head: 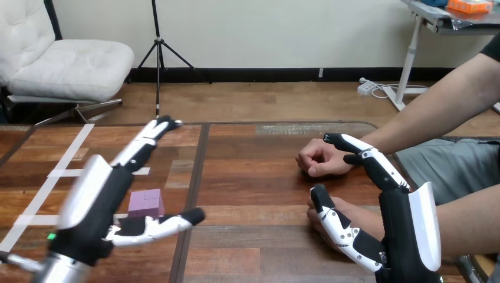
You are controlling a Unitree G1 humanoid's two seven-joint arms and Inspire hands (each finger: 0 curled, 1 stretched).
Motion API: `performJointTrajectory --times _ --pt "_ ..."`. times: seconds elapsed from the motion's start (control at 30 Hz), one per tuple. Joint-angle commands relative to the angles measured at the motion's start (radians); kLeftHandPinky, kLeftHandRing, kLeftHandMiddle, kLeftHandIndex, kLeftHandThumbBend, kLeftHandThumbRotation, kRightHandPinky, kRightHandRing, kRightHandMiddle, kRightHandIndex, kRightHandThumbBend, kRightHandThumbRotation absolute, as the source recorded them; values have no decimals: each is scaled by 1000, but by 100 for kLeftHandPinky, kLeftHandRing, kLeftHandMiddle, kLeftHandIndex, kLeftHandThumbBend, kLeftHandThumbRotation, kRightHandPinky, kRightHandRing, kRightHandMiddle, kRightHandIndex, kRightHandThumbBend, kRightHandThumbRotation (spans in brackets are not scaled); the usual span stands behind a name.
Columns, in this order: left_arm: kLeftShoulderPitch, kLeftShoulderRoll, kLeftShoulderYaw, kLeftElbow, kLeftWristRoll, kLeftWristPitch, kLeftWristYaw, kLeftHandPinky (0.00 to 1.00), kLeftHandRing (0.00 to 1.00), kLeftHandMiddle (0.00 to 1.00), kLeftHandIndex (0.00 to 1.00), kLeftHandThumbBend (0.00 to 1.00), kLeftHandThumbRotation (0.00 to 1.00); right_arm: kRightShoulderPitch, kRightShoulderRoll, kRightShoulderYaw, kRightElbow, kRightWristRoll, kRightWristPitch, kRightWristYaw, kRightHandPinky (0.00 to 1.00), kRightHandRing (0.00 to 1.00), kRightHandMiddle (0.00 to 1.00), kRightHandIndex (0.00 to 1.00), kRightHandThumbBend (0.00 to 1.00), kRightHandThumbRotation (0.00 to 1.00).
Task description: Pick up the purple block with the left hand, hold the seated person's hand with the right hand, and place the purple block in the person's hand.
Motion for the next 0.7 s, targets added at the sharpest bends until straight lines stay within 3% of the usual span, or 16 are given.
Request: performJointTrajectory --times 0.0,0.23,0.43,0.67 --pt "-14 50 12 -109 30 43 -4 82 91 95 91 81 36 -46 -4 -9 -26 8 -2 -3 70 77 78 76 40 44" --pt "-16 93 13 -136 35 103 -20 82 91 95 90 80 38 -46 -5 -10 -21 10 -3 -3 70 77 78 76 40 44" --pt "-23 132 10 -158 87 163 -29 84 92 95 90 79 38 -48 -8 -10 -19 11 -4 -2 71 78 79 76 40 44" --pt "-39 187 -5 -175 89 228 -92 86 94 96 90 78 39 -48 -7 -8 -19 16 -6 0 71 78 79 76 40 44"
